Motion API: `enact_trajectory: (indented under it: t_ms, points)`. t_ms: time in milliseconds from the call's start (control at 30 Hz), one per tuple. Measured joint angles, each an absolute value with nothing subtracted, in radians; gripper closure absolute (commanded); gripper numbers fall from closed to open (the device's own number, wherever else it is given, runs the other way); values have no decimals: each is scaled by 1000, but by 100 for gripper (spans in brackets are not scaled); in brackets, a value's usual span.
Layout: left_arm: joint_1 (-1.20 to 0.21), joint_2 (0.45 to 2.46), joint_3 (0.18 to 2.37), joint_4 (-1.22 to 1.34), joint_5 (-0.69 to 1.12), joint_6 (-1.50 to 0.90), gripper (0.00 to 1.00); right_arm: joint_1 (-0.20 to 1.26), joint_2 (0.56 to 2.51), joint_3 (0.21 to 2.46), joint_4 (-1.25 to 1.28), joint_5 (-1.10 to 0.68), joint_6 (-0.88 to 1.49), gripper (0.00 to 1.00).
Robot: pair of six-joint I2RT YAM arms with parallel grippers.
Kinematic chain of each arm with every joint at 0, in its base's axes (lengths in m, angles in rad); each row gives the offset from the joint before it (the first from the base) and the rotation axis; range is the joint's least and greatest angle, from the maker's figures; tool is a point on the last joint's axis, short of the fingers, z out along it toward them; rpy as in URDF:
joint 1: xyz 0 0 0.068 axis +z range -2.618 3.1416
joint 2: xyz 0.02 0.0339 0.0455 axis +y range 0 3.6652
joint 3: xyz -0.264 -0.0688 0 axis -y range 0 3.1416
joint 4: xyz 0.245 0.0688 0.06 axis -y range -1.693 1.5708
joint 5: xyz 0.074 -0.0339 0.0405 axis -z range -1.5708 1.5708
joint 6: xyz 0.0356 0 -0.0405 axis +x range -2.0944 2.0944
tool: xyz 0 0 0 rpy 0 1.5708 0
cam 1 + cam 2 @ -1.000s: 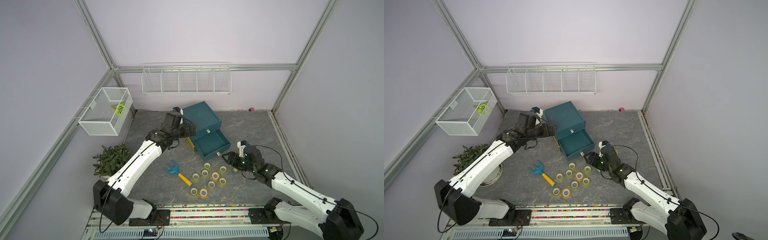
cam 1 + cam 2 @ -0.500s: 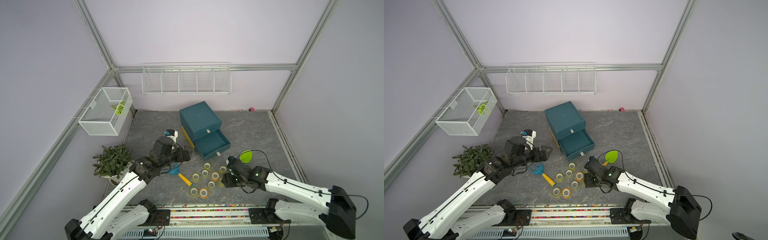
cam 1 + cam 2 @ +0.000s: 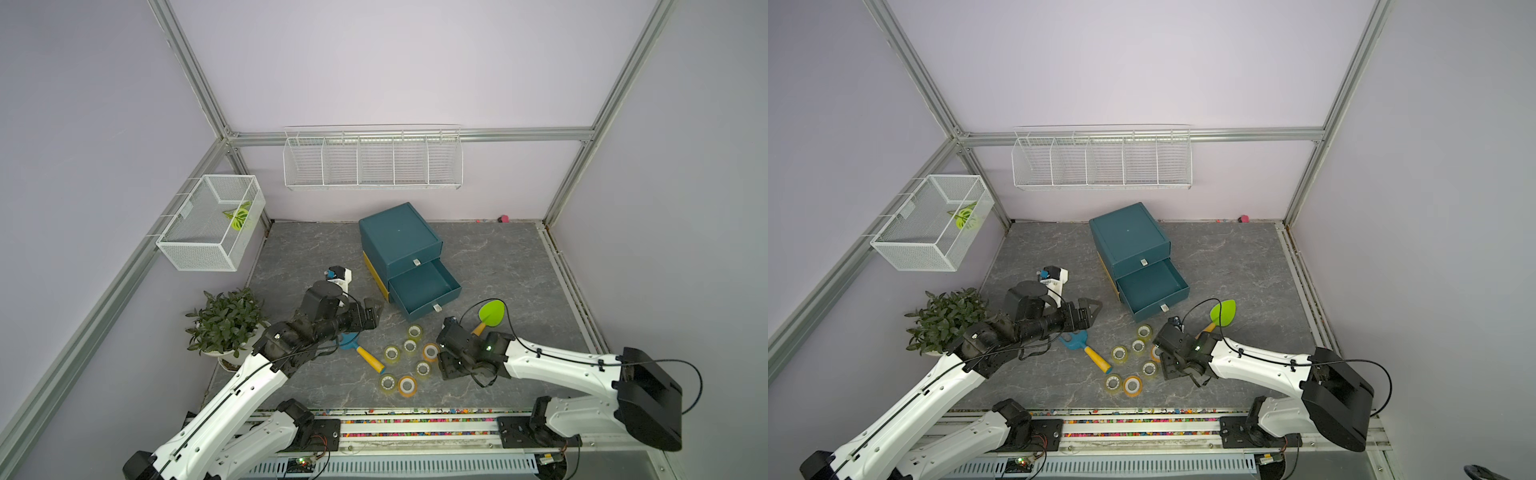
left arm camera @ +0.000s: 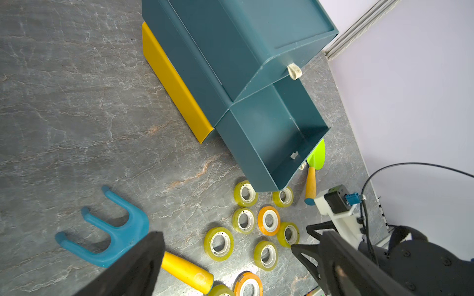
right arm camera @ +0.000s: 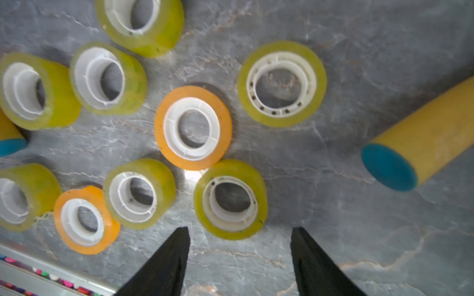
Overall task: Place the transparent tape into the drawer according to color
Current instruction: Pick up the tape at the center of the board.
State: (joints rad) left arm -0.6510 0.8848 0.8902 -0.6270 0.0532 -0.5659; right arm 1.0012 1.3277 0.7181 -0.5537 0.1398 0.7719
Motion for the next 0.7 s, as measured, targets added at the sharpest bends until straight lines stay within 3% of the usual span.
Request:
enact_trajectory:
  t_ms: [700]
  points:
    - [-651,887,860,-622,50,-567,0,1001,1446,743,-560,182,789,41]
